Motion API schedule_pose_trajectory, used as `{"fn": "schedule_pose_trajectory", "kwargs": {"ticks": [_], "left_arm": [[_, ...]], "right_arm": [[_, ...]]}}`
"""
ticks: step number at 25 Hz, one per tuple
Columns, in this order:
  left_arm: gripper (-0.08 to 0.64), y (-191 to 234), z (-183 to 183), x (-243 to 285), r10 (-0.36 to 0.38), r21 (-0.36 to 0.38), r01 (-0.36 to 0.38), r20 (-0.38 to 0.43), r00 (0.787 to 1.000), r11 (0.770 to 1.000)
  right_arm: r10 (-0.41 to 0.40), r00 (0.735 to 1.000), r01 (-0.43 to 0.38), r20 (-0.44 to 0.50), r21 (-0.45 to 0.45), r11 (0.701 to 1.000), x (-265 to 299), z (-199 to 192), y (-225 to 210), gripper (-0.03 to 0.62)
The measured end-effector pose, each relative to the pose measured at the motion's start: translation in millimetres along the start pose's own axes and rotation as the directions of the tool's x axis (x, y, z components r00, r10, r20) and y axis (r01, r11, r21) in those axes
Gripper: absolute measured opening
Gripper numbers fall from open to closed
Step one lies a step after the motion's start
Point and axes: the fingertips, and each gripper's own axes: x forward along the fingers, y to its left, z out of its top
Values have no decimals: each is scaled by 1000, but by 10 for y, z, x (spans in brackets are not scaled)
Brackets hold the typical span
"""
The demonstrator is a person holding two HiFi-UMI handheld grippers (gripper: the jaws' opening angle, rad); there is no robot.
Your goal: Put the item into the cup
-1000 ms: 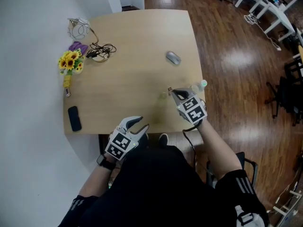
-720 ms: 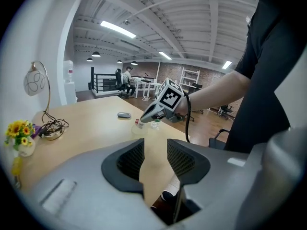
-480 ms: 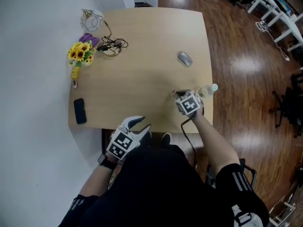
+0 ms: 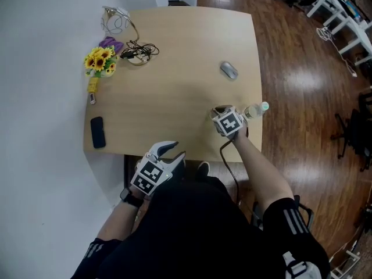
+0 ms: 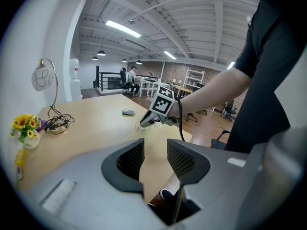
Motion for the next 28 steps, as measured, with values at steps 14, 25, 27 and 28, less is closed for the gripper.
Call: {"fn": "schedule_pose_trajectory", "kwargs": {"ticks": [14, 25, 27, 28], "left_arm": [[143, -103, 244, 32, 25, 20, -26, 49, 998, 999], [143, -421, 394, 51, 74, 36, -77, 71, 995, 996], [144, -524, 341, 61, 68, 40, -70, 56, 996, 997], [143, -577, 310, 60, 61, 40, -63, 50, 997, 997]], "right_arm": [[51, 933, -61, 357, 18, 998, -1115, 517, 199, 78], [190, 835, -242, 517, 35, 970, -1977, 191, 717, 55], [195, 828, -257, 526, 47, 965, -2044, 97, 800, 47], [194, 823, -262, 534, 53, 964, -2089, 64, 846, 36]]}}
